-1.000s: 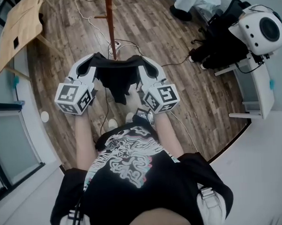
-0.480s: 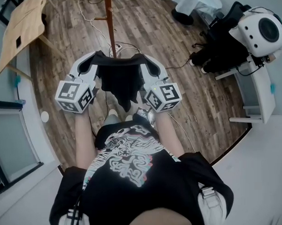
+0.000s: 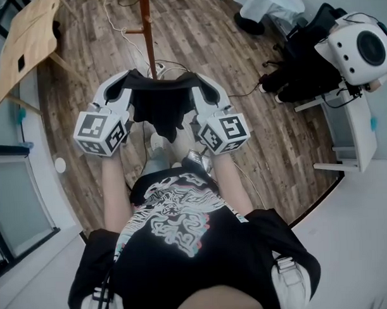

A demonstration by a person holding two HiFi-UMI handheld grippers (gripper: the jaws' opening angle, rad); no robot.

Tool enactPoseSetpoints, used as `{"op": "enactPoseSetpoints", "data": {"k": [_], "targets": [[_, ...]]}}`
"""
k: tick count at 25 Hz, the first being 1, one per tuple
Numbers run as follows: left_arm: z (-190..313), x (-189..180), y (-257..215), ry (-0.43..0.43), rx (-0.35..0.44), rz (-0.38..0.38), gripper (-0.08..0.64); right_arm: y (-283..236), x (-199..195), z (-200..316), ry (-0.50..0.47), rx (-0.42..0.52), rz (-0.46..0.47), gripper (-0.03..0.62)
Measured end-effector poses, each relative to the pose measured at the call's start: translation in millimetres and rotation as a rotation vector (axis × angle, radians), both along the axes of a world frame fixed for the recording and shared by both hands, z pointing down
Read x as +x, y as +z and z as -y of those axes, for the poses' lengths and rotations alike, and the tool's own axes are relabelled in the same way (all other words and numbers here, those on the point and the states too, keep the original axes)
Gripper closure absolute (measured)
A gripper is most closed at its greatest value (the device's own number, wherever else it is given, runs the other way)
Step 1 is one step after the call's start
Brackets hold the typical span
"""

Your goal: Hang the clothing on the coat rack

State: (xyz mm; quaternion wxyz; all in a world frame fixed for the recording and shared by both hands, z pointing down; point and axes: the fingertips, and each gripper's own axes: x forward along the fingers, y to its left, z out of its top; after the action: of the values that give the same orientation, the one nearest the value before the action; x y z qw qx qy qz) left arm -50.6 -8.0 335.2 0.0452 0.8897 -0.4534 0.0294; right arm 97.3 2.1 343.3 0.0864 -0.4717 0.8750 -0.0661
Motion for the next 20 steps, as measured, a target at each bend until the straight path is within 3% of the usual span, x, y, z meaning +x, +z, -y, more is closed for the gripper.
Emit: {"op": "enactPoseSetpoints", "data": {"k": [20], "targets": [[145,-34,-6,-0.009,0.002,-0.025,0.566,-17,-33,150,-0.039,0.019,0.012,0.582]]}}
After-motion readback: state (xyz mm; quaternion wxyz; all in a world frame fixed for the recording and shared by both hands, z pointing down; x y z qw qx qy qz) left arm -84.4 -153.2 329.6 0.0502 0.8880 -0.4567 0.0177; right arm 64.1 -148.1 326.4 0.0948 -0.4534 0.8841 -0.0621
